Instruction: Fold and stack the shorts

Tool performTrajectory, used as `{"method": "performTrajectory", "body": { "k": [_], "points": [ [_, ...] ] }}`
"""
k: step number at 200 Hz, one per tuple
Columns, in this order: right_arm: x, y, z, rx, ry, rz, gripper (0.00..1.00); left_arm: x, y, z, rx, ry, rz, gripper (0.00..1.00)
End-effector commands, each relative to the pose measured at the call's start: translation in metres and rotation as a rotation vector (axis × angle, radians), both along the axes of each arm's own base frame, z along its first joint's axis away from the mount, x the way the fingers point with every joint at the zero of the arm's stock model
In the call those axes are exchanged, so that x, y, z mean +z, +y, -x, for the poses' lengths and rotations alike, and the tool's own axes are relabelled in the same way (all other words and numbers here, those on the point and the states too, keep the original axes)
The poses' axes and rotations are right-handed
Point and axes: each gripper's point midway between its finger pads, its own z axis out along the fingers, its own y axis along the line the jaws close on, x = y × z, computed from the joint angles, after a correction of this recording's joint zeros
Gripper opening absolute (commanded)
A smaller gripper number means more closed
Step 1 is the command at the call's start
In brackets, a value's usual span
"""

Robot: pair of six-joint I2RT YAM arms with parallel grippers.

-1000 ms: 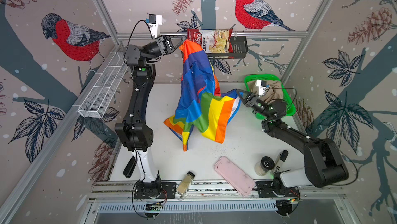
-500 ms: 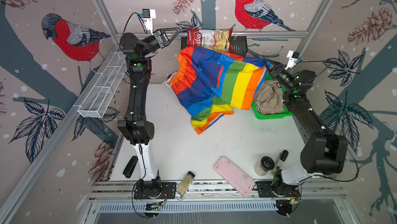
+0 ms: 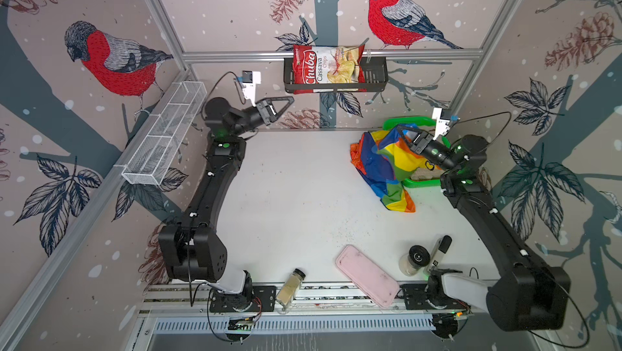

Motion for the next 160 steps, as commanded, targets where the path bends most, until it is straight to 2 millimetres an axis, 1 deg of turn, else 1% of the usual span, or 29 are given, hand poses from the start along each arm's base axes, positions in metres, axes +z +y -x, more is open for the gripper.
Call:
{"method": "performTrajectory", "body": {
  "k": [1, 8, 12, 26, 40, 55, 68, 71, 78, 86, 90, 101, 123, 140, 160],
  "points": [
    [-0.014, -0.002, 0.008, -0.003, 0.002, 0.049, 0.00, -0.076, -0.032, -0.011, 0.051, 0.098, -0.171, 0.34],
    [-0.016, -0.001, 0.012, 0.005, 0.005, 0.052, 0.00, -0.095, -0.043, -0.013, 0.038, 0.143, -0.193, 0.44],
    [-0.016, -0.001, 0.016, 0.009, 0.004, 0.053, 0.00, -0.106, -0.048, -0.016, 0.032, 0.173, -0.199, 0.48],
    [-0.018, -0.002, 0.028, 0.004, 0.005, 0.064, 0.00, -0.135, -0.063, -0.030, 0.021, 0.267, -0.206, 0.56],
    [-0.025, -0.008, 0.037, -0.028, 0.023, 0.087, 0.00, -0.156, -0.075, -0.048, 0.030, 0.337, -0.210, 0.64],
    [-0.036, -0.018, 0.046, -0.070, 0.056, 0.104, 0.00, -0.169, -0.094, -0.068, 0.037, 0.372, -0.221, 0.71],
    [-0.048, -0.033, 0.053, -0.120, 0.104, 0.095, 0.00, -0.179, -0.114, -0.084, 0.027, 0.395, -0.240, 0.74],
    [-0.051, -0.037, 0.054, -0.133, 0.116, 0.091, 0.00, -0.178, -0.119, -0.087, 0.023, 0.393, -0.242, 0.75],
    [-0.058, -0.047, 0.057, -0.165, 0.146, 0.077, 0.00, -0.186, -0.131, -0.094, 0.012, 0.406, -0.251, 0.76],
    [-0.068, -0.056, 0.060, -0.197, 0.178, 0.066, 0.00, -0.193, -0.145, -0.100, -0.001, 0.415, -0.261, 0.77],
    [-0.074, -0.060, 0.061, -0.215, 0.196, 0.062, 0.00, -0.192, -0.152, -0.102, -0.006, 0.412, -0.262, 0.78],
    [-0.090, -0.071, 0.062, -0.256, 0.254, 0.071, 0.00, -0.205, -0.170, -0.109, -0.022, 0.435, -0.274, 0.80],
    [-0.120, -0.079, 0.066, -0.264, 0.356, 0.084, 0.00, -0.230, -0.199, -0.115, -0.048, 0.472, -0.301, 0.83],
    [-0.128, -0.080, 0.068, -0.247, 0.384, 0.070, 0.00, -0.249, -0.216, -0.120, -0.046, 0.493, -0.331, 0.85],
    [-0.132, -0.083, 0.069, -0.250, 0.400, 0.068, 0.00, -0.266, -0.225, -0.132, -0.028, 0.517, -0.339, 0.86]
  ]
}}
